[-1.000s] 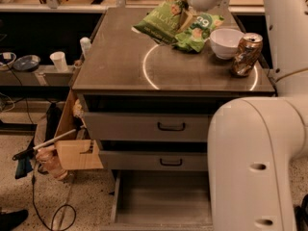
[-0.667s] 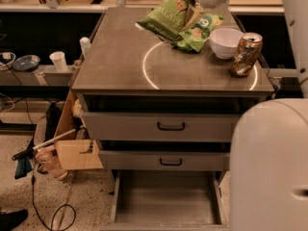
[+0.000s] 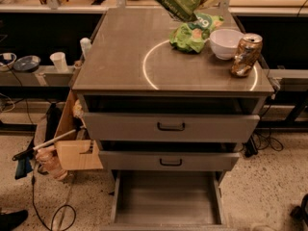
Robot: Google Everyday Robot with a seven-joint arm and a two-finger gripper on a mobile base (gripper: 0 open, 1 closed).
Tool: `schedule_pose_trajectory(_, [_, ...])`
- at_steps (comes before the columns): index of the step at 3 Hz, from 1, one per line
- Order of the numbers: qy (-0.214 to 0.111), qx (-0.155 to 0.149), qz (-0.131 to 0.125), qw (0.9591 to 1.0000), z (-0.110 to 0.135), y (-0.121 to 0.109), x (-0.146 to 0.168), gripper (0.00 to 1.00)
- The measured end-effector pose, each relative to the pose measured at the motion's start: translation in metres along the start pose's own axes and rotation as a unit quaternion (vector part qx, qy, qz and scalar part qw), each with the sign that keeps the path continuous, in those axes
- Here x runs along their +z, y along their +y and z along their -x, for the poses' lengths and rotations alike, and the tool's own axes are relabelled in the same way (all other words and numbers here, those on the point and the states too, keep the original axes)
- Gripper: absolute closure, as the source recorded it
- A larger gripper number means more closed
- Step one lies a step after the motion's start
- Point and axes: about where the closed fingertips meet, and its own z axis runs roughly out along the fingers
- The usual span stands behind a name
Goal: Place green jalapeno chip bag into bottom drawer
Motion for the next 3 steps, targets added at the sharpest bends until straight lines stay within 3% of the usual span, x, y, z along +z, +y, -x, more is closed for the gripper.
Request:
schedule_pose_trajectory(1, [0.020, 0.019, -0.053, 0.9982, 0.023, 0.009, -0.027, 1.00])
schedule_pose_trajectory(2, [0.030, 0.041, -0.044, 0.9978, 0.013, 0.038, -0.018, 1.00])
schedule_pose_trajectory(3, [0.030, 0.040, -0.044, 0.9978, 0.013, 0.038, -0.018, 1.00])
